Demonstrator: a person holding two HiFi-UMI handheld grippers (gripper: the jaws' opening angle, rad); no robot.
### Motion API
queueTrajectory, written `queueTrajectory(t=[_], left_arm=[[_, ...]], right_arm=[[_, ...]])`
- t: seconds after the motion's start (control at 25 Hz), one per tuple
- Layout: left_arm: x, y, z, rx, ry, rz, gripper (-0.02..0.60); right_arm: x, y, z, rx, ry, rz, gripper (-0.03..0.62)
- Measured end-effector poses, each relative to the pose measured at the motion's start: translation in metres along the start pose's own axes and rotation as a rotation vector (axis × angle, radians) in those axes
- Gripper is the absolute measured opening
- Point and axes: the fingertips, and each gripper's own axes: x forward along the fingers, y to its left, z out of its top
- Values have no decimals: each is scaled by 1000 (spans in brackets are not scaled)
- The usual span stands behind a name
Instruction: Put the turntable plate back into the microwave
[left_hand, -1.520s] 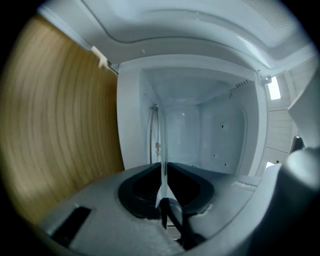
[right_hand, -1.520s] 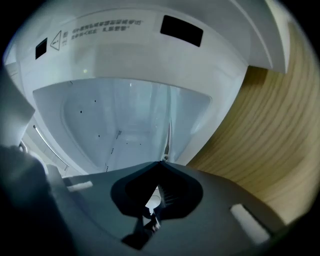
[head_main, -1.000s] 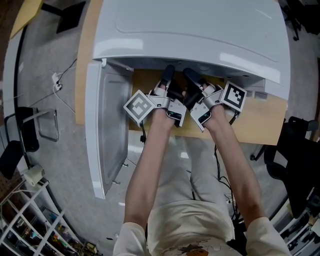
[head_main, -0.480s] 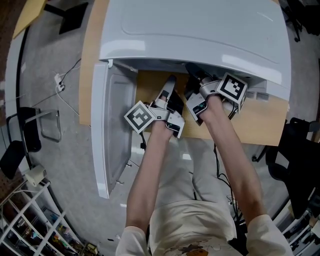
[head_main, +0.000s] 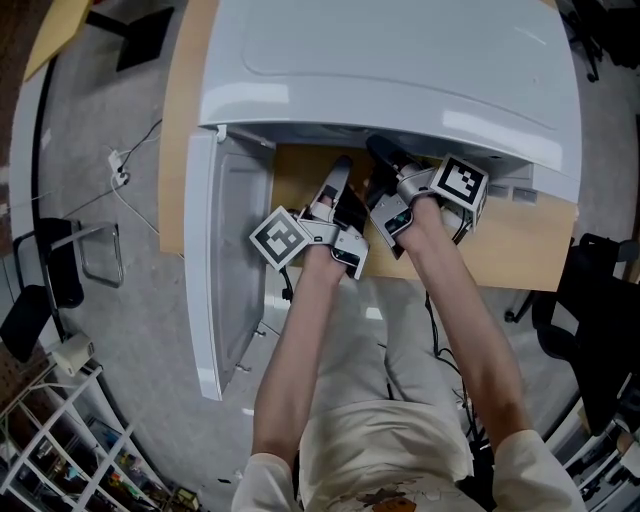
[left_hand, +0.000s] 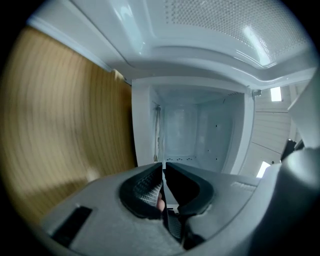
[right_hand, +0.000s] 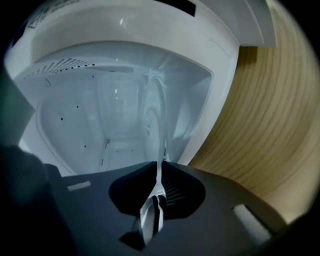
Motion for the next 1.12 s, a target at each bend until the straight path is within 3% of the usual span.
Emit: queueTrajectory(t=[0.2,0.6,0.92,1.04,1.12], left_arm=[[1,0,1,-2,4,-3,20],[6,1,-4,-9,19,0,20],[5,-7,-11,8,45,6,20],[0,-15,-18,66,78,32,-1],[-3,-28,-23,140,108,44,-3]], right_arm=[[1,0,6,-12,-35,-43,32],[-3,-1,4,-5,-46,-15,46],[-16,-1,1,29,-24,-3,117],[-32,-1,-11,45,15,-17,117],[-43,8,-15,-27,40,-27,107]])
